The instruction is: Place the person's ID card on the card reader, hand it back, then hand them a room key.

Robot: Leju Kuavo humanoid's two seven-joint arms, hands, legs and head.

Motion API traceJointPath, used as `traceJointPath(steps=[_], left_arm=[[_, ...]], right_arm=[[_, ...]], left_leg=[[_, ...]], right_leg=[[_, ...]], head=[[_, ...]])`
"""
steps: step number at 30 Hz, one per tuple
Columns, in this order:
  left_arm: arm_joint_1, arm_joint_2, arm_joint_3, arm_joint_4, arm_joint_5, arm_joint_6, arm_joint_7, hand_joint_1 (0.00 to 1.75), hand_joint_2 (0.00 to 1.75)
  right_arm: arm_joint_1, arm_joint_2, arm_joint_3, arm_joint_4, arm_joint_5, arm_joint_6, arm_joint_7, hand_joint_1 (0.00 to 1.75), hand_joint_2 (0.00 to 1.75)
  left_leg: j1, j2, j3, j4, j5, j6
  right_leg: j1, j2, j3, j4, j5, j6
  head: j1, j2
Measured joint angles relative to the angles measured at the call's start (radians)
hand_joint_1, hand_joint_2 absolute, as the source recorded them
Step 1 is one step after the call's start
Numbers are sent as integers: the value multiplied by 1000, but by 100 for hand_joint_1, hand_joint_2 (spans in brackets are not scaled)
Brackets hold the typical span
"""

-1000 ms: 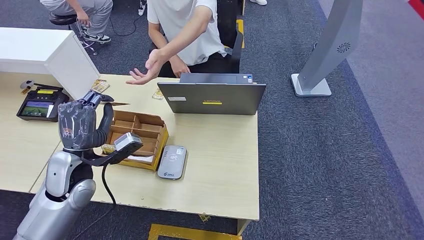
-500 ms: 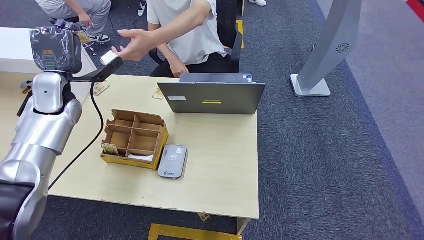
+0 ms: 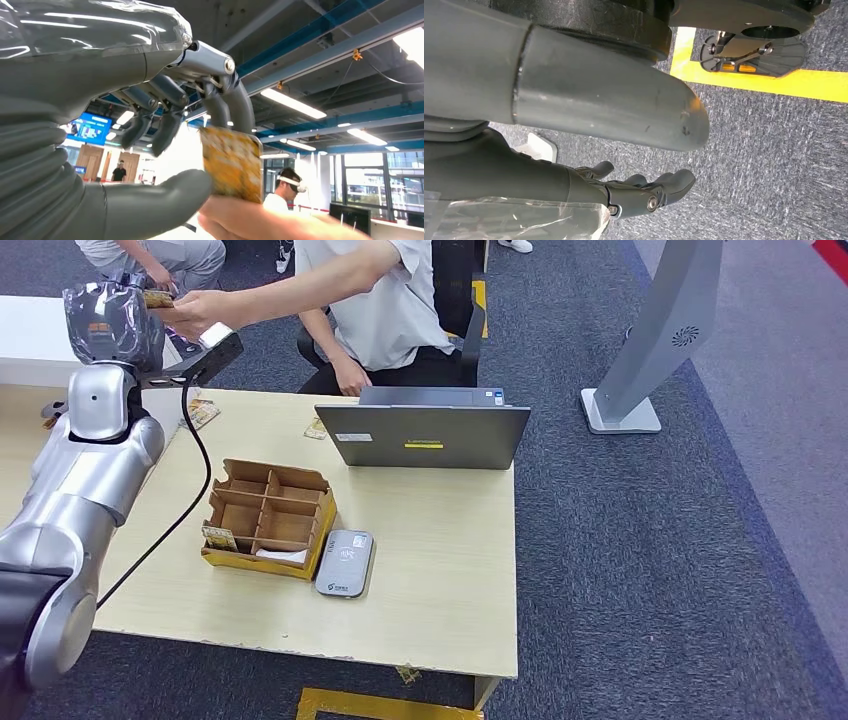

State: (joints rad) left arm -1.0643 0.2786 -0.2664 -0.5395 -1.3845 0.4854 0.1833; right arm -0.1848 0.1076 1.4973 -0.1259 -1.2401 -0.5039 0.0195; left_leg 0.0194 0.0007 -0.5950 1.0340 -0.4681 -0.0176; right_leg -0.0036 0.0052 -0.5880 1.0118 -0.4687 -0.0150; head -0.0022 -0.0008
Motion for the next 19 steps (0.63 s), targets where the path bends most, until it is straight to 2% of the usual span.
traceJointPath(steps=[19], left_arm=[[-1,-2,0,25,22,9,-10,0,175]], right_arm=[[0,0,0,0,-9,0,-4,0,0]], left_leg=[[0,0,0,0,0,0]], right_leg=[[0,0,0,0,0,0]], head=[[0,0]])
